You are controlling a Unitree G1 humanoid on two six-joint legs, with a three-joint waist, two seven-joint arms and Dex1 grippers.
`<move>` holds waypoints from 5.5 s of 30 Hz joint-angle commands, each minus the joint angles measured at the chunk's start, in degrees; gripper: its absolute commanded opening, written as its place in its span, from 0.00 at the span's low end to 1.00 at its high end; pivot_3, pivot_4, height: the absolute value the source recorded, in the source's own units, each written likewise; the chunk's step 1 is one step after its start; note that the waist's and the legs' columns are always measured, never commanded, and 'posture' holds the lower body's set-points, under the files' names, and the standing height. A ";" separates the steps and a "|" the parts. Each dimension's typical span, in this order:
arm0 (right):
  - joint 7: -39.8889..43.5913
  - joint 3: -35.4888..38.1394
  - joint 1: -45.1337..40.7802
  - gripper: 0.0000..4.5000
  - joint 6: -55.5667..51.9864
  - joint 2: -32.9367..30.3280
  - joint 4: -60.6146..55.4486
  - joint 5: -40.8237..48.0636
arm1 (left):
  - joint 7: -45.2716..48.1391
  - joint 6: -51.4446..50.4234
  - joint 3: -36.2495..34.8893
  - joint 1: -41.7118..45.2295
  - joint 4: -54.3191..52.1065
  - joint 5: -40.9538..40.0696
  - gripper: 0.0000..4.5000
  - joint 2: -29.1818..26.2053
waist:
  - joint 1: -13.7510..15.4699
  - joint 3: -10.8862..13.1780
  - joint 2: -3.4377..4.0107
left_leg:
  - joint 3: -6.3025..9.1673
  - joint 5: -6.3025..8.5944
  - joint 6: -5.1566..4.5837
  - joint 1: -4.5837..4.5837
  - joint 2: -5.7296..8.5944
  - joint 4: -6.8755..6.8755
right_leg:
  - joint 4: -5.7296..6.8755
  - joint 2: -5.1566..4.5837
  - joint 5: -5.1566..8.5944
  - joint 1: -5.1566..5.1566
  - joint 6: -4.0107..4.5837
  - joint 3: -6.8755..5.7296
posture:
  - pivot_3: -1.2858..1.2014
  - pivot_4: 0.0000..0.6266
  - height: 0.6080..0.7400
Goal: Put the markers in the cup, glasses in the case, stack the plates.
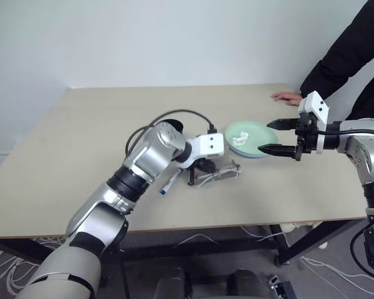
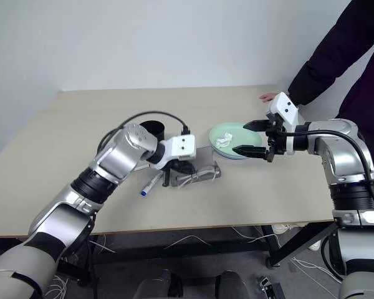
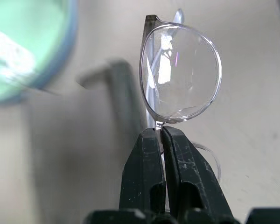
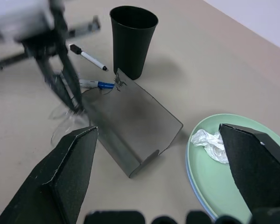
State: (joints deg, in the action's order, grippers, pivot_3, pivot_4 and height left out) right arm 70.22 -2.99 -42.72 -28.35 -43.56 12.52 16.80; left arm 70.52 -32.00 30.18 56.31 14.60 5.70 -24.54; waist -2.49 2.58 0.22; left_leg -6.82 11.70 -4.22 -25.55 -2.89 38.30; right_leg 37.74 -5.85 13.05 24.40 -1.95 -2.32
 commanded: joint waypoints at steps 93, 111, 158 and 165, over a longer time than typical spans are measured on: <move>-1.46 1.07 0.47 1.00 -0.80 -0.58 -4.13 1.82 | -21.91 13.65 -9.55 15.38 40.01 7.46 0.01 14.04 | 0.00 0.09 -0.15 | 0.01 0.00 -0.12 -0.07 0.02 0.10 | 0.00 -0.03 -0.09 0.03 -0.06 0.02 | 0.52 0.00 1.00; -2.13 1.49 1.87 1.00 -1.86 -0.58 -6.25 2.30 | -32.34 24.83 -5.94 11.55 51.21 13.87 0.01 18.67 | -0.05 0.15 -0.24 | -0.01 0.00 -0.11 -0.09 0.03 0.12 | 0.00 -0.02 -0.13 0.04 -0.07 0.02 | 0.52 0.00 1.00; -2.56 0.84 1.04 1.00 -2.08 0.91 -6.30 2.22 | -40.30 31.77 -8.76 14.37 58.49 18.02 0.01 19.02 | 0.01 0.16 -0.26 | 0.00 0.02 -0.11 -0.11 0.03 0.14 | 0.00 -0.04 -0.23 0.05 -0.16 0.01 | 0.52 0.00 1.00; -2.43 0.58 0.70 1.00 -1.55 1.19 -5.66 1.93 | -32.36 32.12 -9.13 14.53 55.68 17.10 0.01 17.22 | -0.01 0.16 -0.26 | -0.01 0.02 -0.11 -0.11 0.03 0.14 | 0.00 -0.04 -0.30 0.05 -0.03 0.00 | 0.52 0.00 1.00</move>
State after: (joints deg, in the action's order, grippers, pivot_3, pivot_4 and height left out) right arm 67.96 -3.26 -40.05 -30.69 -42.22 7.94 18.24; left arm 35.74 -0.50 21.50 68.93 72.42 23.64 -6.83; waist -2.51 2.75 -0.05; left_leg -6.84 11.72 -4.33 -25.66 -2.86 38.44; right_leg 37.73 -5.90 12.75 24.44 -1.96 -2.32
